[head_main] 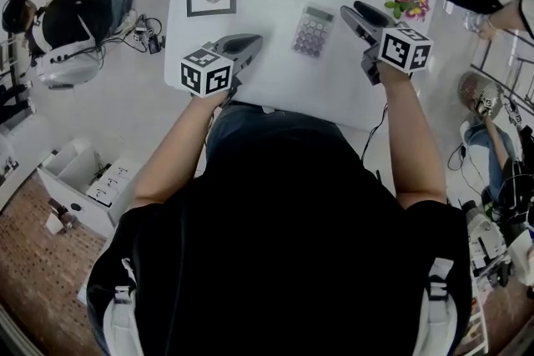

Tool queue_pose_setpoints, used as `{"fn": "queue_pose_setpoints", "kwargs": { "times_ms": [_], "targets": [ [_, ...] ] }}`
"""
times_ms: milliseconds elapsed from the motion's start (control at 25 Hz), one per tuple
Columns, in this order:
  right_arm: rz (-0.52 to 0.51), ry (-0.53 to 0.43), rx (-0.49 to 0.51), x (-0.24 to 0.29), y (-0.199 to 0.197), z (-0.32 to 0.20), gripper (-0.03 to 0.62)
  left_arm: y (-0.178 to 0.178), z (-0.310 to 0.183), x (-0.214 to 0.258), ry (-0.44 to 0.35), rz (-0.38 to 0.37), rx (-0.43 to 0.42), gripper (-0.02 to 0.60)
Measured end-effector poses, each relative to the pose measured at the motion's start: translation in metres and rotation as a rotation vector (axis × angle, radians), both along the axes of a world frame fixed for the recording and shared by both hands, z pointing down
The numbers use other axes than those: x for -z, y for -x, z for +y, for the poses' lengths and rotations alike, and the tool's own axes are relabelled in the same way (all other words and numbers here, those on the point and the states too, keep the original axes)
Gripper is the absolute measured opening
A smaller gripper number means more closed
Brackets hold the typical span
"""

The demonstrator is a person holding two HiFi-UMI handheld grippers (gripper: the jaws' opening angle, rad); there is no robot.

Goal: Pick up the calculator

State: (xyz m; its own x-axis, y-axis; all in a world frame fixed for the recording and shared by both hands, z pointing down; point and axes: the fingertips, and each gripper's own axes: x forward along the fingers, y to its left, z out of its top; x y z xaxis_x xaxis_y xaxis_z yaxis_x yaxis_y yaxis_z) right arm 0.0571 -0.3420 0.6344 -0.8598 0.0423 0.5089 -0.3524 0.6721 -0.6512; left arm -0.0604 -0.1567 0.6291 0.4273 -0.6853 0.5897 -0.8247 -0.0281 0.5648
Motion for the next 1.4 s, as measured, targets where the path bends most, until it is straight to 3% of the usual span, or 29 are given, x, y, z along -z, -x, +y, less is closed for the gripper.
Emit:
{"fn": "queue_pose_setpoints", "kwargs": {
  "times_ms": [440, 800, 1400],
  "targets": [
    [0.06, 0.039, 0.058, -0.047, -0.01, 0.003, 0.21, -0.055, -0.008, -0.042, 0.063, 0.017, -0.096, 0.017],
    [0.07, 0.066, 0.072, -0.082, 0.007, -0.003, 0.212, -0.086, -0.006, -0.084, 0.138, 0.049, -0.174, 0.017],
    [0.153, 0.103, 0.263, -0.12, 0.026, 0.032, 0.207, -0.095, 0.002, -0.128, 0.22, 0.135, -0.147, 0.017]
  ]
}}
